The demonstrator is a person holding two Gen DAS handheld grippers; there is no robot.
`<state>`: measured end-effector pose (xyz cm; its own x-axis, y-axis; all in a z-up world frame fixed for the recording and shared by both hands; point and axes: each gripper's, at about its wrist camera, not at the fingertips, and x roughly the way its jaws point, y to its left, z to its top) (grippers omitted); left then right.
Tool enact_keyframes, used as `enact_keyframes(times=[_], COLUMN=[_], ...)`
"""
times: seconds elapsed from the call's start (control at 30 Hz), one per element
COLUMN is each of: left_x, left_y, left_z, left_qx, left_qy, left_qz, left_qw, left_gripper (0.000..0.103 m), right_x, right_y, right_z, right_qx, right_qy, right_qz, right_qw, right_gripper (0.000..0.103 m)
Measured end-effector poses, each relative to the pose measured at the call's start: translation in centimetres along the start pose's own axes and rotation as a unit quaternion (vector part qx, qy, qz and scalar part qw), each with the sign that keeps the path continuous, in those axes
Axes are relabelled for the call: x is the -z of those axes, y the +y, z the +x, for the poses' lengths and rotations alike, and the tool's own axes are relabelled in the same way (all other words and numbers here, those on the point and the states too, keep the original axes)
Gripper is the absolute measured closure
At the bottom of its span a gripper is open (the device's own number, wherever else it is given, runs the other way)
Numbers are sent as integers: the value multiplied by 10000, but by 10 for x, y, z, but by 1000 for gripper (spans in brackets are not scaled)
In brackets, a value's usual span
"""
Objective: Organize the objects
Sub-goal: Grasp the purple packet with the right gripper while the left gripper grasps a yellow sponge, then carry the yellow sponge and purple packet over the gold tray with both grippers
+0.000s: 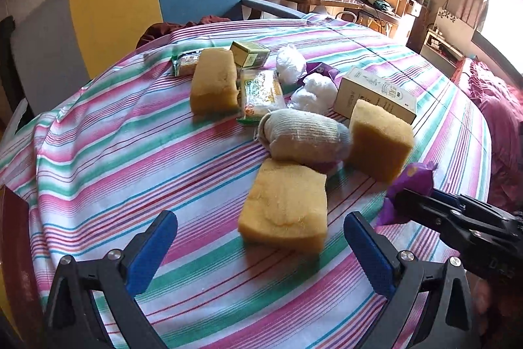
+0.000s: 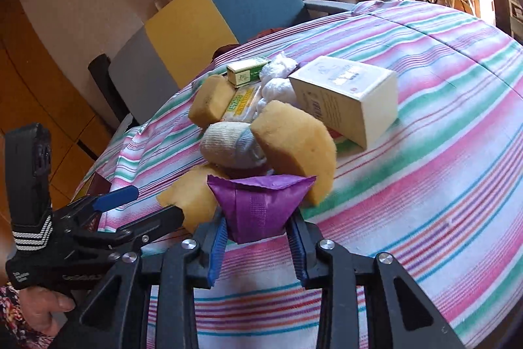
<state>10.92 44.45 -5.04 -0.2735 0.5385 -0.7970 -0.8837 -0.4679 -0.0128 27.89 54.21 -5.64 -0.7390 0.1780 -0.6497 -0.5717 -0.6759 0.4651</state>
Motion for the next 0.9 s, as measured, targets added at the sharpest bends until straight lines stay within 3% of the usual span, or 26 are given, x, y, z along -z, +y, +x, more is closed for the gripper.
enact_keyframes(times=[0.03, 0.2, 0.37, 0.7, 0.9], left_x=[-1, -7, -3, 17, 40], left_y=[-2, -6, -5, 6, 31], left_z=[3, 21, 29, 9, -24], left_qx=[-8, -65, 382, 68, -143], left_qy=[-29, 3, -43, -321, -443], left_qz=[54, 105, -87, -293, -539], left_qw=[10000, 9999, 9992, 9990, 9975], left_gripper=[2, 25, 45, 49, 49], right_x=[0, 1, 3, 7, 10], right_y=[-1, -2, 2, 28, 48], right_z=[-2, -9, -7, -2, 4], right_qx=[39, 343, 521, 1036, 975], right_qy=[14, 68, 125, 301, 373], right_qz=[34, -3, -54, -563, -695], right_qw=[10000, 9994, 9986, 9926, 9921], right_gripper=[69, 69, 69, 69, 69])
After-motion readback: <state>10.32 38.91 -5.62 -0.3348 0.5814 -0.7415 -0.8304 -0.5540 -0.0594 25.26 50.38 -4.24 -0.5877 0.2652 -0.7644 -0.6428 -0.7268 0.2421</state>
